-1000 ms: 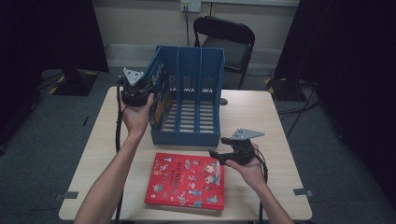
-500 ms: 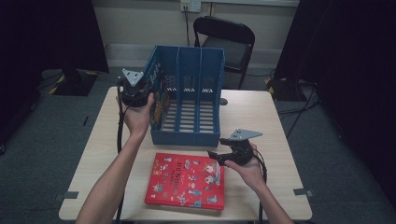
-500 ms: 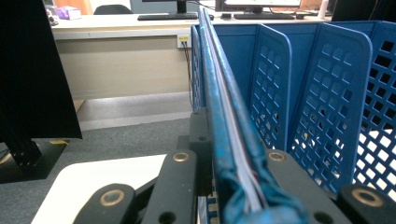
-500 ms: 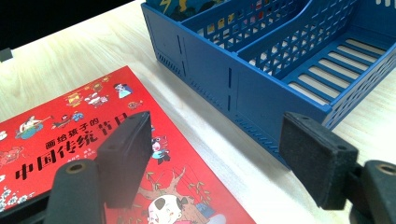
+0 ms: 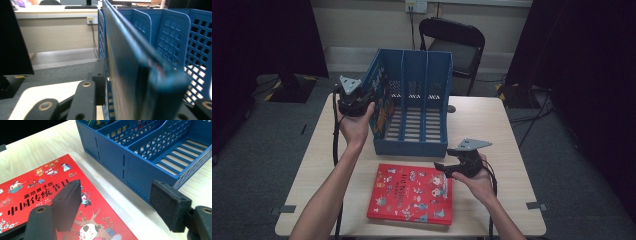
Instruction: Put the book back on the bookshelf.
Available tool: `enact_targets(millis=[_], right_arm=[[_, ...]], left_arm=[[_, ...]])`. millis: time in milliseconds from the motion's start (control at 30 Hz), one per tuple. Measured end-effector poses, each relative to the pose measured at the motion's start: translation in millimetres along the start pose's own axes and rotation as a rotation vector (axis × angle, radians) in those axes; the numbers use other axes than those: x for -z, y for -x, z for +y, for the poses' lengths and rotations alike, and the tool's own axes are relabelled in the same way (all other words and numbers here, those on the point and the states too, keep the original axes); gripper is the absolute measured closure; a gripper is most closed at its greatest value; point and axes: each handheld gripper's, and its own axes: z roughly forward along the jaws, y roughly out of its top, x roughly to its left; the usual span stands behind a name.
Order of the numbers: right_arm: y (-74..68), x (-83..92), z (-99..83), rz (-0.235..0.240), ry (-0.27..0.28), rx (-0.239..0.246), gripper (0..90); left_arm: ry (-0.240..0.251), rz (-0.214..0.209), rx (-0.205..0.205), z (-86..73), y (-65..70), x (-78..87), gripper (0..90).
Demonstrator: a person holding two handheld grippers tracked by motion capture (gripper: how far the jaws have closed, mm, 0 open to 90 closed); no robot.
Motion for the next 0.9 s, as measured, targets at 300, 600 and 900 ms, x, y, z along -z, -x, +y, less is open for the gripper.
enact_targets(millis=[300, 600, 900], right_arm=[[-1.7, -2.8, -0.1, 0.004, -0.008, 0.004, 25.6], [-2.0, -3.7, -0.2, 0.004, -0.011, 0.004, 25.6], [-2.1, -4.5, -0.5, 0.003, -0.017, 0.004, 25.8]], left_arm=[[-0.057, -0.083, 0.017, -30.9, -8.2, 6.6, 60.4], [-0.101, -0.184, 0.005, -58.7, -9.0, 11.8, 66.1], [-0.151, -0.212, 0.020, -87.0, -10.6, 20.3, 70.6]])
